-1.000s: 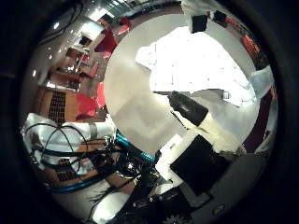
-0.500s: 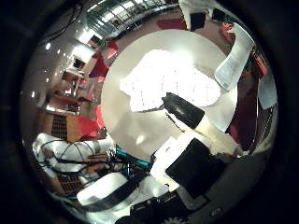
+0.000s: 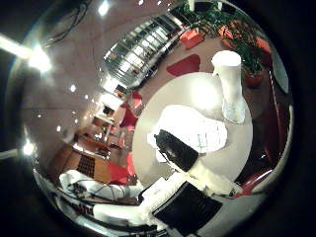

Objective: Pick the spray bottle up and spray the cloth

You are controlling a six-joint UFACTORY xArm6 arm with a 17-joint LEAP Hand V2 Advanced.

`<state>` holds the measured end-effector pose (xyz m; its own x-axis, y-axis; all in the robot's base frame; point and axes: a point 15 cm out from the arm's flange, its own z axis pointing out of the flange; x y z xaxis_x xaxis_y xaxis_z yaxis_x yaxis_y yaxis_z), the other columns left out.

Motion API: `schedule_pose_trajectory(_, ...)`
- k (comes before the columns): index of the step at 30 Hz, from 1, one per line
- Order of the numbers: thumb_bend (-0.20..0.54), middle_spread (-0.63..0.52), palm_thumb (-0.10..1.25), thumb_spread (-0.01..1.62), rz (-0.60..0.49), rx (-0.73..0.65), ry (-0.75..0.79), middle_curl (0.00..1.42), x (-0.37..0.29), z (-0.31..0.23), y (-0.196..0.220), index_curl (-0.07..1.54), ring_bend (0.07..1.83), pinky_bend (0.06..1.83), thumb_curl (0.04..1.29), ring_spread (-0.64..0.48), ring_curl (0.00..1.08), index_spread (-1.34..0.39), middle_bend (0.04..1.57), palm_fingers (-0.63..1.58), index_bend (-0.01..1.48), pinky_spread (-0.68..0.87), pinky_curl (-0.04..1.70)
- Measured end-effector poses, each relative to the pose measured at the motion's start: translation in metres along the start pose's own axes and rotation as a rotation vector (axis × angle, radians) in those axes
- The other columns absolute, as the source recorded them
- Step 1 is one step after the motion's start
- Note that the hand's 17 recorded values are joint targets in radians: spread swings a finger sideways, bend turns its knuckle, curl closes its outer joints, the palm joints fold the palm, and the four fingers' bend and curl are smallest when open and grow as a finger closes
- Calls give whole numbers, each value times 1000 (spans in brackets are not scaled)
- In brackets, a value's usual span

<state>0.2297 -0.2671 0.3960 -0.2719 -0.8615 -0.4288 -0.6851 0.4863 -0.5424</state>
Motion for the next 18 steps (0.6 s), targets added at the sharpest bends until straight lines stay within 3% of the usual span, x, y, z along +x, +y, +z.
schedule_pose_trajectory(18, -21, 184, 533, 1142, 289, 162, -261, 378, 98, 59, 40, 255, 483, 466, 298, 225, 289, -139, 256, 112, 143, 413, 298)
